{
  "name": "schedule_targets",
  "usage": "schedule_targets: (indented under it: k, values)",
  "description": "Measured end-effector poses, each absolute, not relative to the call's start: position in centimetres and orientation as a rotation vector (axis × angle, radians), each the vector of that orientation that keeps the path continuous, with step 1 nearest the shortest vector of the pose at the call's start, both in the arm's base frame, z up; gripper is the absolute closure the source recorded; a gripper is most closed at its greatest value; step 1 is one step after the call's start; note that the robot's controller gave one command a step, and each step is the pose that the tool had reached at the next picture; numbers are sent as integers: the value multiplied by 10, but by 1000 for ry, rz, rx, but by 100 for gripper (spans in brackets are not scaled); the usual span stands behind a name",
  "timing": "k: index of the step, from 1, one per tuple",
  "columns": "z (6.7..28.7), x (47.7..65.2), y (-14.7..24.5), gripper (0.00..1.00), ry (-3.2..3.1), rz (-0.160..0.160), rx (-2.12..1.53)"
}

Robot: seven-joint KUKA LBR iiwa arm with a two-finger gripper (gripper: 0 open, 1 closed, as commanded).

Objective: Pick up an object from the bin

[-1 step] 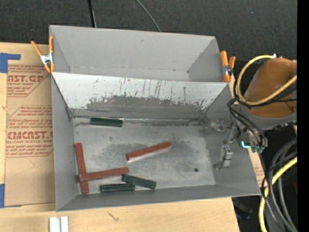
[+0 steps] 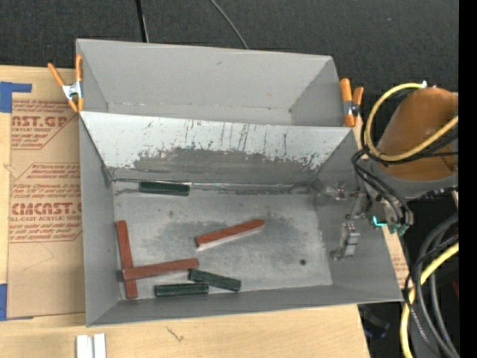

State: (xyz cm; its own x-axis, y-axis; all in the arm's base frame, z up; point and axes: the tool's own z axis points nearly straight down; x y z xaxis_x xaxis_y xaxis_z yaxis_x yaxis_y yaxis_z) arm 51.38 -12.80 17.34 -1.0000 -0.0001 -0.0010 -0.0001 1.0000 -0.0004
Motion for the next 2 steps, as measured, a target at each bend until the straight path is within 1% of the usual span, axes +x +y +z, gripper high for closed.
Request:
schedule_targets:
  k: [1, 2]
  values:
    - [164, 513, -121, 0, 3135, -5, -62]
    - [117, 518, -64, 0, 3120, -2, -329]
